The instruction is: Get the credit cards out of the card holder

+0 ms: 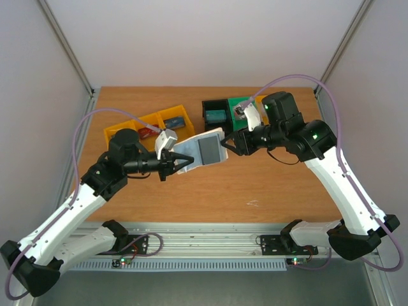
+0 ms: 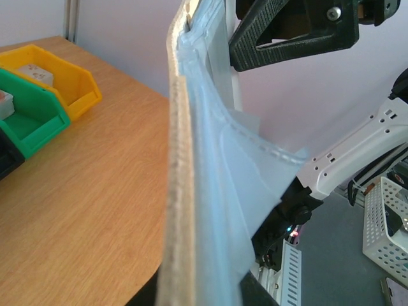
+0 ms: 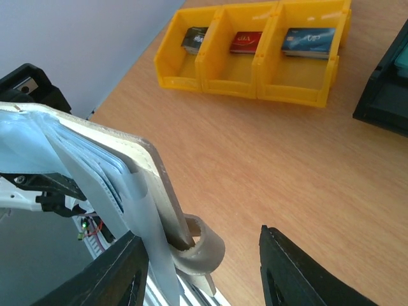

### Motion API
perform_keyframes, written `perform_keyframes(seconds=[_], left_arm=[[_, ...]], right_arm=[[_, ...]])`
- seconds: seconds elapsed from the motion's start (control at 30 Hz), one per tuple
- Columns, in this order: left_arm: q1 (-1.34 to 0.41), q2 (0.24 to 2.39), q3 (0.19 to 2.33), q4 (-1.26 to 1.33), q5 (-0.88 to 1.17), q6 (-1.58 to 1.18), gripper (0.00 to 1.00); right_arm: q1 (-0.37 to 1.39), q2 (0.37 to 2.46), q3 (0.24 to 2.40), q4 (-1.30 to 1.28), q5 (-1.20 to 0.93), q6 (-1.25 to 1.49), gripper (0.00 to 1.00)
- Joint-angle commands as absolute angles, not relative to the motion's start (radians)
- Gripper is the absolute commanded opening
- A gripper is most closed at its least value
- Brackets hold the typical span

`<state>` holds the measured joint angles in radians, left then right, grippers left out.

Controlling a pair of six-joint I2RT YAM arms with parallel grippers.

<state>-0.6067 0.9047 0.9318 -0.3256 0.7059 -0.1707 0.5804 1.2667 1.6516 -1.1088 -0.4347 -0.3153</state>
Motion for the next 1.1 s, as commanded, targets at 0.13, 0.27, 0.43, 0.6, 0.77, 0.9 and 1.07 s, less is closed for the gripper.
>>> perform_keyframes(seconds=[0.13,0.27,0.43,0.6,0.77,0.9,1.07], left_arm=[[-0.64,0.923,0.948,-0.231,0.739,-0.152,0.0],[-0.644,0.923,0.951,-0.228,0.729,-0.158,0.0],[-0.649,0.929,0.95,-0.205,0.734,-0.161,0.0],[-0.65,0.93,0.94,-0.164,0.699,-0.218,0.0],[-0.65,0.926,0.928,-0.155,0.684,-0.272,0.0],[-0.65,0.927,0.929,-0.148,0.684,-0.279,0.0],[-0.65,0.925,0.927,-0.148,0.684,-0.285,0.0]], right_arm=[[0.573,1.28,1.666,-1.107,-0.481,-0.331,0.49],[0.574,1.268,1.637,-1.105,-0.488,-0.332,0.51],[0.575,1.275,1.628,-1.063,-0.527,-0.321,0.53],[0.578,1.274,1.611,-1.01,-0.611,-0.326,0.59],[0.591,1.266,1.601,-0.983,-0.673,-0.32,0.64],[0.599,1.261,1.573,-0.957,-0.635,-0.296,0.62],[0.6,1.254,1.553,-0.911,-0.661,-0.27,0.47]])
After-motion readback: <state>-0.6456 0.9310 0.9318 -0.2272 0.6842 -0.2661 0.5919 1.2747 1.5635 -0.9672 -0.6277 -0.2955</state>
